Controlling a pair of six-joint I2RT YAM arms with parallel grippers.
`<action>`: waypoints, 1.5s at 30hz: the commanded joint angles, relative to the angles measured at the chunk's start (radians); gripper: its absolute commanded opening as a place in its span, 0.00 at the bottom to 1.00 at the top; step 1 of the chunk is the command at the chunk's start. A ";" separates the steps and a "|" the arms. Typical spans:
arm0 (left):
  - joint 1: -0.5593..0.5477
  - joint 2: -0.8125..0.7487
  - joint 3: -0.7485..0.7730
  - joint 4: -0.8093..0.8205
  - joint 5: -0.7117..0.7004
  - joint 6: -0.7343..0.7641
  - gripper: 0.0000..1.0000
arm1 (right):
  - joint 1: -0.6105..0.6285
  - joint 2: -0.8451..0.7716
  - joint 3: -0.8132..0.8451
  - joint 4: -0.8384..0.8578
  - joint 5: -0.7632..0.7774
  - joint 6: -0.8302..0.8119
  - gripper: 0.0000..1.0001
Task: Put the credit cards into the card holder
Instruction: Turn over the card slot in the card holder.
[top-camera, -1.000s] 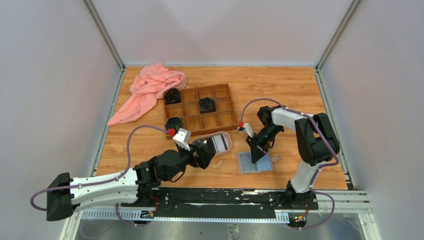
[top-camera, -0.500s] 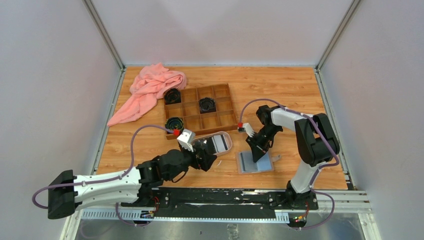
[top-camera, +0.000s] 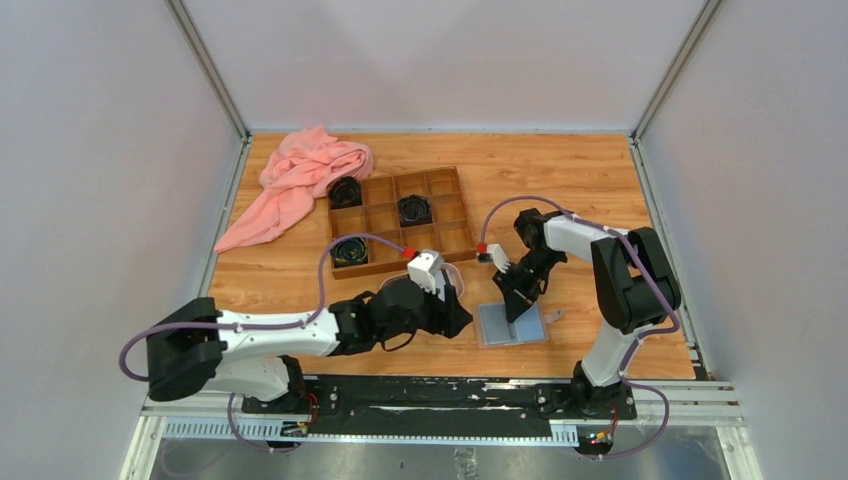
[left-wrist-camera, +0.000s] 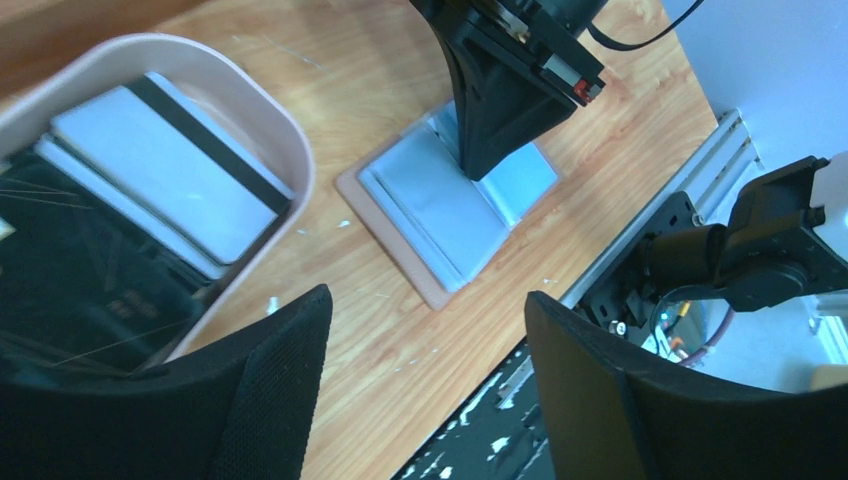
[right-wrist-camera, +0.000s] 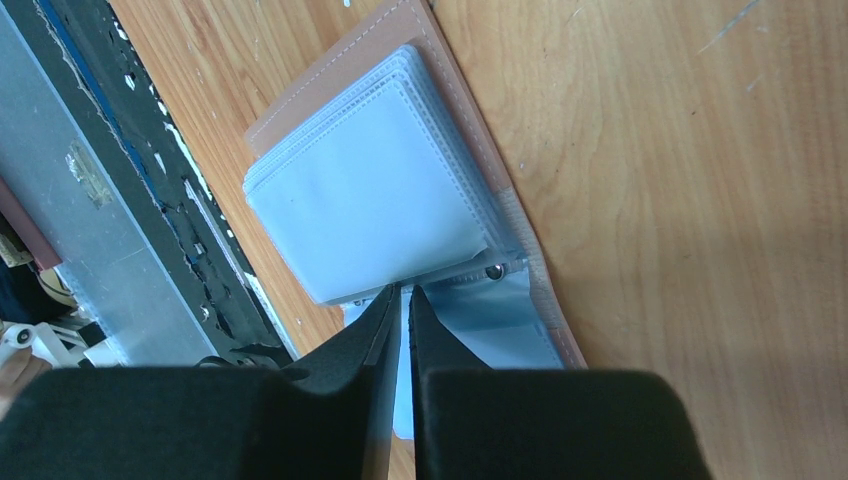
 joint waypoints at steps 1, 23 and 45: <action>-0.010 0.082 0.062 0.023 0.043 -0.043 0.66 | -0.018 -0.020 0.005 -0.011 -0.007 -0.004 0.11; -0.019 0.270 0.117 0.117 0.086 -0.076 0.65 | -0.022 0.071 0.013 -0.035 -0.015 -0.015 0.10; -0.020 0.436 0.207 0.200 0.125 -0.134 0.65 | -0.023 0.094 0.001 -0.007 0.043 0.013 0.09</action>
